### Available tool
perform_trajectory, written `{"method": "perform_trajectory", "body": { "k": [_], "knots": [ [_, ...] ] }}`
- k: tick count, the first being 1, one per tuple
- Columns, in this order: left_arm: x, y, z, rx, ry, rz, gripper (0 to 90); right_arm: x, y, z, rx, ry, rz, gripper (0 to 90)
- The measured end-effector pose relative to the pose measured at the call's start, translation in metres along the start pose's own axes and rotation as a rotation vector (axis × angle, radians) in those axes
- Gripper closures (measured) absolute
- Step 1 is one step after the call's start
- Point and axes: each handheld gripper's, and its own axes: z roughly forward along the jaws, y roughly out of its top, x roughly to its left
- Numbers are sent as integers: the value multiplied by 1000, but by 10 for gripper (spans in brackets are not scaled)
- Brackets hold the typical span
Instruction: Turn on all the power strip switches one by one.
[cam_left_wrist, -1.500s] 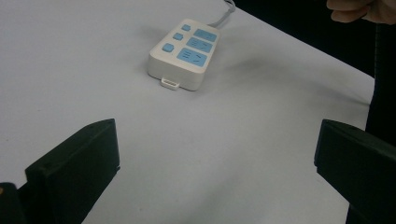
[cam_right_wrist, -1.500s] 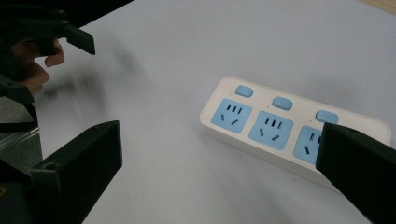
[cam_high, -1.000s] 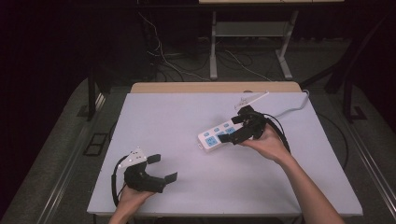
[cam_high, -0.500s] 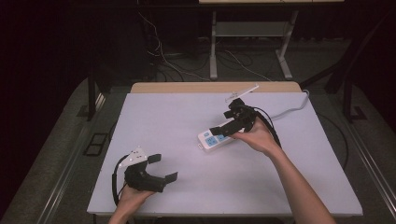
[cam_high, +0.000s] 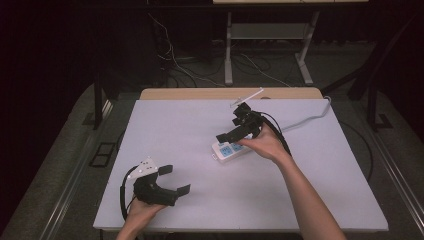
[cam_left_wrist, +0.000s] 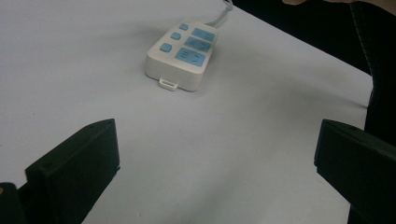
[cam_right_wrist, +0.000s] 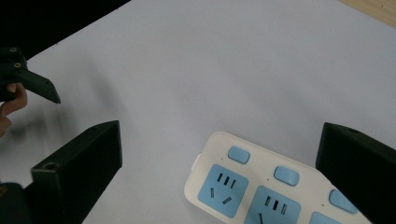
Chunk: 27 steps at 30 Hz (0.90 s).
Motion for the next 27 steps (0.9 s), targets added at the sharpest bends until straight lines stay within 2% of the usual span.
{"method": "perform_trajectory", "body": {
  "k": [5, 8, 9, 10, 11, 12, 14, 15, 16, 17, 18, 22, 23, 24, 26, 27],
  "knots": [
    [0, 0, -1, -2, 3, -1, 0, -1, 2, 6, 10, -7, 1, 4],
    [0, 0, -1, -2, 4, 0, 0, -1, 2, 14, 39, -20, 0, 21],
    [0, 0, -1, -3, 3, 0, 0, -2, 2, 15, 40, -13, 0, 61],
    [0, 0, -1, -2, 2, 1, 0, -2, 2, 15, 40, -13, 0, 61],
    [0, 0, -1, -1, 2, 3, 0, -2, 2, 17, 44, -19, 1, 102],
    [0, 0, -1, -1, 1, 3, 0, -3, 1, 18, 47, -15, 1, 180],
    [0, 0, -1, 0, 1, 3, 0, -4, 1, 19, 52, -9, 2, 193],
    [0, 0, -1, 0, 1, 3, 0, -6, 0, 22, 73, -3, 5, 248],
    [0, 0, -1, -1, 0, 4, 0, -6, 0, 22, 73, -3, 5, 248],
    [1, 0, -1, -1, 1, 5, 0, -8, -1, 24, 84, 4, 11, 297],
    [1, 0, -1, 1, 2, 6, 0, -8, -1, 24, 84, 4, 11, 297],
    [1, 0, -1, 0, 1, 6, 0, -12, -2, 27, 72, 14, 24, 424],
    [1, 0, -1, 1, 2, 6, 0, -12, -2, 27, 72, 14, 24, 424],
    [1, 0, -1, 1, 1, 5, 0, -14, -2, 28, 62, 13, 32, 481],
    [1, 0, -1, -1, 2, 6, 0, -15, -3, 29, 59, 20, 36, 537],
    [1, 0, -1, -1, 2, 6, 0, -15, -3, 29, 59, 20, 36, 537]
  ]
}}
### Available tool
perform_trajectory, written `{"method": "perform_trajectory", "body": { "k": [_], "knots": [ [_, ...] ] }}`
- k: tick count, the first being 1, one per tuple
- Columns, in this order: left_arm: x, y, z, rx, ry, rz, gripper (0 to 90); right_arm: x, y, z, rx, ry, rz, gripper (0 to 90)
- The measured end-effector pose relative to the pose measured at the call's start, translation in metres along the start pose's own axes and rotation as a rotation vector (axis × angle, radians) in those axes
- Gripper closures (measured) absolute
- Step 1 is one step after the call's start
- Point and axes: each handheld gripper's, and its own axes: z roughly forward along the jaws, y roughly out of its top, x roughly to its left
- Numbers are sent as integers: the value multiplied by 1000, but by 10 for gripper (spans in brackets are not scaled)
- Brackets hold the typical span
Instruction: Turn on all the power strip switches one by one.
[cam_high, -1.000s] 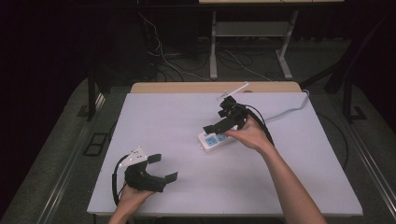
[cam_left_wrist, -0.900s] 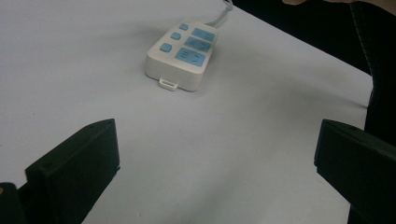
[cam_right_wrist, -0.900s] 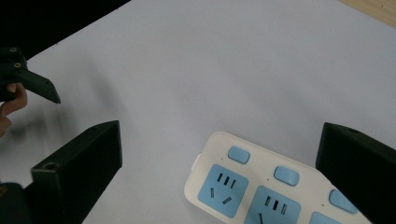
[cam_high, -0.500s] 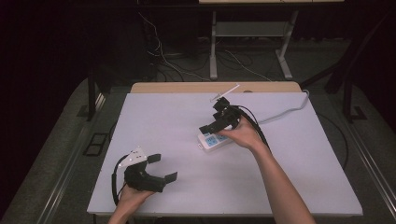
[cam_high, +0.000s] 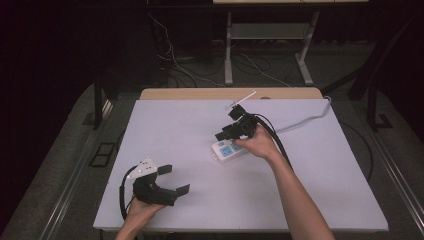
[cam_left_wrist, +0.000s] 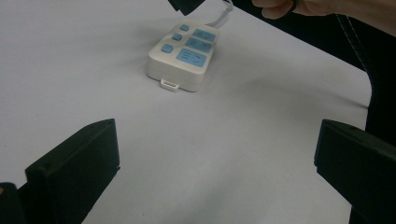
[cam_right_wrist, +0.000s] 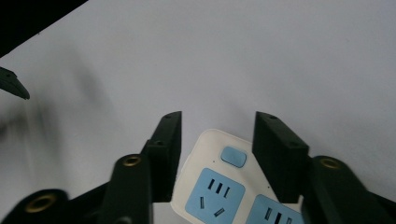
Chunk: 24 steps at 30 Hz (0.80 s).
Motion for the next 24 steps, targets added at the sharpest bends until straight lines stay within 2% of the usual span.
{"method": "perform_trajectory", "body": {
  "k": [1, 8, 9, 19, 24],
  "knots": [
    [0, 0, 0, 0, 0, 0, 0, 0, 0, 2, 7, 0, 1, 605],
    [0, 0, 0, -4, -1, 1, 0, -2, -2, 9, 30, 6, 0, 807],
    [0, 0, 0, -6, 1, 1, 0, -3, -3, 10, 25, 11, -1, 887],
    [0, 0, -1, -7, 2, 2, 0, -9, -7, 19, 36, -11, -7, 899],
    [1, 0, -1, -8, 0, 3, 0, -13, -13, 25, 40, 1, 14, 899]
  ]
}}
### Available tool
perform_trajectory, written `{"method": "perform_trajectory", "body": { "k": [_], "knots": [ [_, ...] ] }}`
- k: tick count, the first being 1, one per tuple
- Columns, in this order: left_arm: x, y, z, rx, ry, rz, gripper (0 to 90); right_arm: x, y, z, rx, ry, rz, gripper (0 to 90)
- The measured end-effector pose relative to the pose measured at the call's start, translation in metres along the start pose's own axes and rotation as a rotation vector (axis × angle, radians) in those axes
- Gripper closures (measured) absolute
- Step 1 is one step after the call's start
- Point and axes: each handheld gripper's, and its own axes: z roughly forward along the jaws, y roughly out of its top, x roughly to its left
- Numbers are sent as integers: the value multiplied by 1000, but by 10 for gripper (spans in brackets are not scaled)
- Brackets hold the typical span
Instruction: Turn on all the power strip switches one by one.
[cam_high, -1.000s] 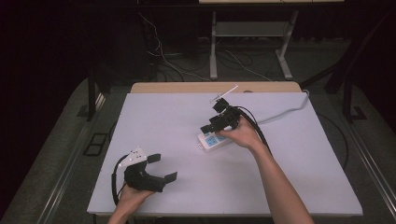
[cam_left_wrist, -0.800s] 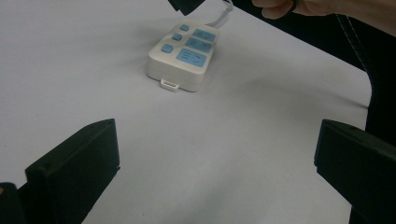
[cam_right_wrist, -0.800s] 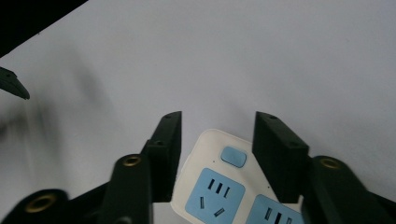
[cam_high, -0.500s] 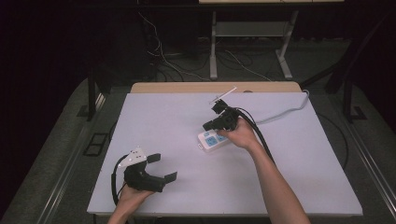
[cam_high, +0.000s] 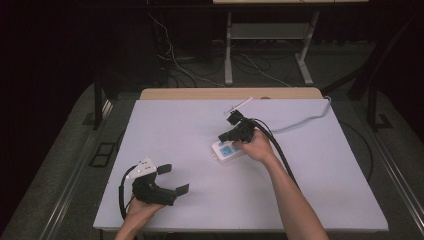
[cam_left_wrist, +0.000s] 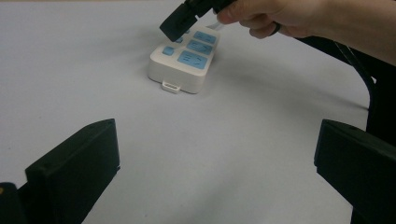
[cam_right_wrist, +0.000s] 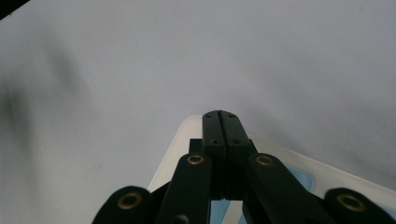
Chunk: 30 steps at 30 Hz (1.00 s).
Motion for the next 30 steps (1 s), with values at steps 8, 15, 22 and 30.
{"method": "perform_trajectory", "body": {
  "k": [8, 15, 22, 30],
  "knots": [
    [0, 0, 0, 2, 1, 1, 0, -7, -8, 9, -24, 35, 38, 898],
    [0, 0, 1, 7, 2, 4, 0, -9, -11, 10, -46, 49, 31, 900],
    [0, -1, 1, 8, 6, 4, 0, -5, -11, 11, -34, 26, -17, 900],
    [-2, -1, 2, 10, 3, 6, 0, -1, -12, 11, -34, 1, -53, 900]
  ]
}}
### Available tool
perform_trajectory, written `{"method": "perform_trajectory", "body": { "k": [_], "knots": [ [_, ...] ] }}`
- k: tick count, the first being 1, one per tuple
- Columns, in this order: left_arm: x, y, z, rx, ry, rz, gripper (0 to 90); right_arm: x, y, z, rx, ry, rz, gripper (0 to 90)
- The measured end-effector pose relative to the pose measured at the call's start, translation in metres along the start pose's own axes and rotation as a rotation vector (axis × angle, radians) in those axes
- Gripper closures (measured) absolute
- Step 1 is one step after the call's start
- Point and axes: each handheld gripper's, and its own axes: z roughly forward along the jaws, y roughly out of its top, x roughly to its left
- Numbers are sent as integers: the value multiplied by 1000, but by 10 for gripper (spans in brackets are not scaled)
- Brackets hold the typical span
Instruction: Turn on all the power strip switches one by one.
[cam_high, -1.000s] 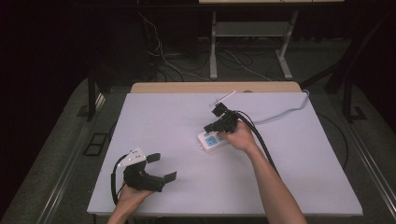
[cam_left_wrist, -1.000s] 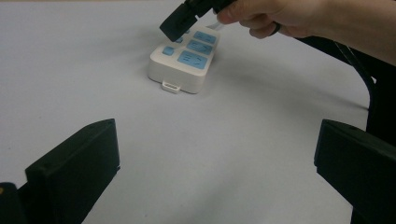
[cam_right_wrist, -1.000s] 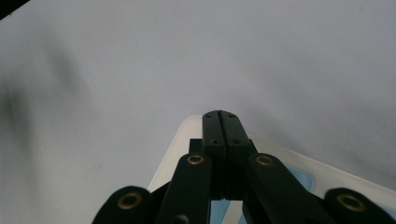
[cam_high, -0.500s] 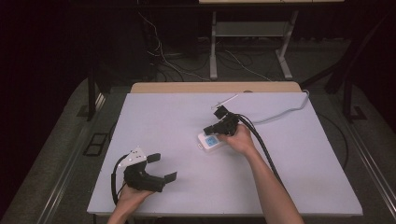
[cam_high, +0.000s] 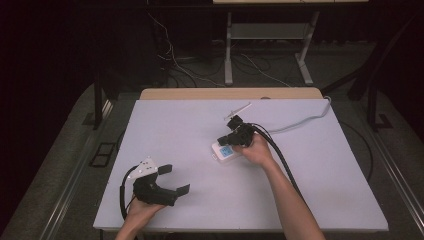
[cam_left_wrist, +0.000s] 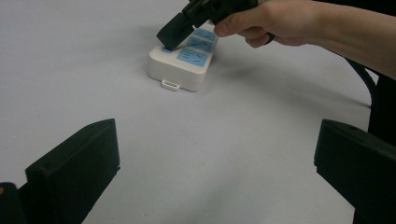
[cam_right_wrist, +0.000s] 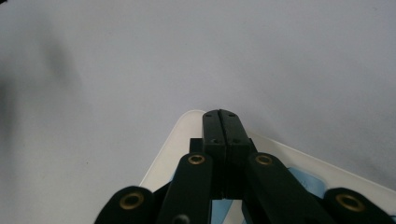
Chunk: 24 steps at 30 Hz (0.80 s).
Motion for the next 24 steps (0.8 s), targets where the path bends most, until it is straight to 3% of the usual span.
{"method": "perform_trajectory", "body": {
  "k": [9, 24],
  "knots": [
    [0, 0, 0, 1, 0, 2, 0, 2, 1, 1, 12, -24, -35, 900],
    [3, 0, -2, -5, 2, -3, 0, -5, 0, -5, 12, -14, 7, 900]
  ]
}}
